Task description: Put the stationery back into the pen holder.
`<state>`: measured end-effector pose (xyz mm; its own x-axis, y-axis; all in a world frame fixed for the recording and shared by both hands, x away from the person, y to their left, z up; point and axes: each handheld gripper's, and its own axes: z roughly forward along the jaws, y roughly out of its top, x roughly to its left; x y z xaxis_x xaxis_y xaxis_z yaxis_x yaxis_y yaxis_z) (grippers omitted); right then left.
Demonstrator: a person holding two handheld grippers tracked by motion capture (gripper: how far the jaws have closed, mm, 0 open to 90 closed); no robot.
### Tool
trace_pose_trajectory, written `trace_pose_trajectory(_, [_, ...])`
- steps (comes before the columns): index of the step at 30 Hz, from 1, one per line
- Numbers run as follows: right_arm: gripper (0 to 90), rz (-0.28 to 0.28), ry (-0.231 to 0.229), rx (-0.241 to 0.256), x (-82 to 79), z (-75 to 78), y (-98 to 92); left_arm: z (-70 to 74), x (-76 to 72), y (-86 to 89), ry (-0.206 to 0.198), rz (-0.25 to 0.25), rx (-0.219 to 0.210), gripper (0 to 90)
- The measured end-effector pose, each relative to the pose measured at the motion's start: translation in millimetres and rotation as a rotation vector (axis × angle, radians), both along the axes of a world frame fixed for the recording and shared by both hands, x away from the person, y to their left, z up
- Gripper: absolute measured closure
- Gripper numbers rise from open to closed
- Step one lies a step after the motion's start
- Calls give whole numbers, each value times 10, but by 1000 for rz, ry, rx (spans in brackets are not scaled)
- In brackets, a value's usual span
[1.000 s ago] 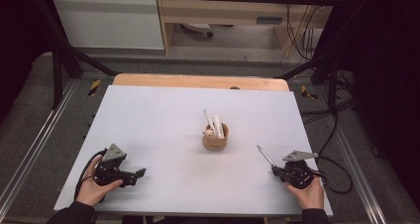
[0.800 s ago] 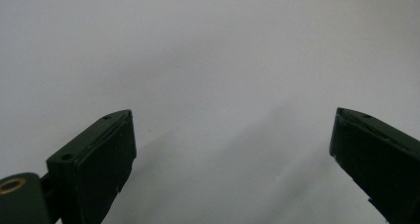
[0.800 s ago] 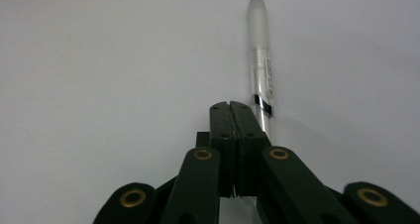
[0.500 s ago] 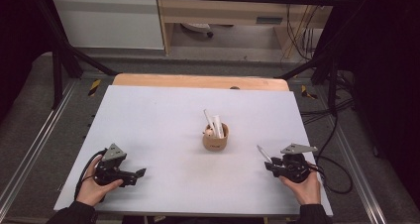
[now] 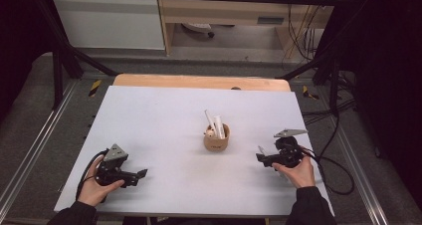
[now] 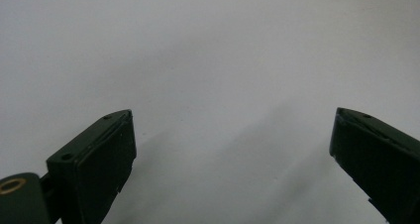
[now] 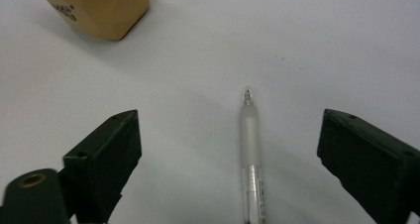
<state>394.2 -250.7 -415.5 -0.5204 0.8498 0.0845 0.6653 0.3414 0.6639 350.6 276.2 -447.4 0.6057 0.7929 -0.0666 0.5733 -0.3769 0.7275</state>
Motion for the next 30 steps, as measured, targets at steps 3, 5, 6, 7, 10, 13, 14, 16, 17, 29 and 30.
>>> trace_pose_trajectory(3, [66, -9, -5, -22, 77, -13, 9, -4, 1, 0, 1, 1, 1, 41])
trace_pose_trajectory(5, [73, -14, 2, -26, 146, -29, 6, -4, 0, 2, 1, 2, 0, 41])
trace_pose_trajectory(6, [90, -14, 16, -21, 174, -36, -2, -3, 0, 2, 1, 2, 0, 41])
trace_pose_trajectory(7, [116, -13, 18, -17, 202, -51, -7, -4, 0, 3, 1, 3, 0, 41])
trace_pose_trajectory(10, [231, 11, 42, -26, 251, -88, -13, -6, -1, 3, 3, 1, 1, 41])
trace_pose_trajectory(13, [344, 29, 63, -45, 284, -131, -19, -10, -6, -3, 4, 1, 0, 41])
trace_pose_trajectory(14, [375, 27, 60, -51, 294, -147, -23, -11, -7, -2, 3, -3, 4, 41])
trace_pose_trajectory(16, [433, 31, 63, -63, 304, -167, -35, -11, -10, -2, 3, -6, 7, 41])
trace_pose_trajectory(17, [459, 30, 66, -59, 307, -176, -41, -10, -10, -2, 3, -6, 6, 41])
trace_pose_trajectory(29, [682, 42, 80, -64, 301, -206, -48, -14, -15, -2, 3, -9, 9, 41])
trace_pose_trajectory(30, [692, 45, 81, -64, 303, -208, -48, -14, -16, -1, 3, -9, 9, 41])
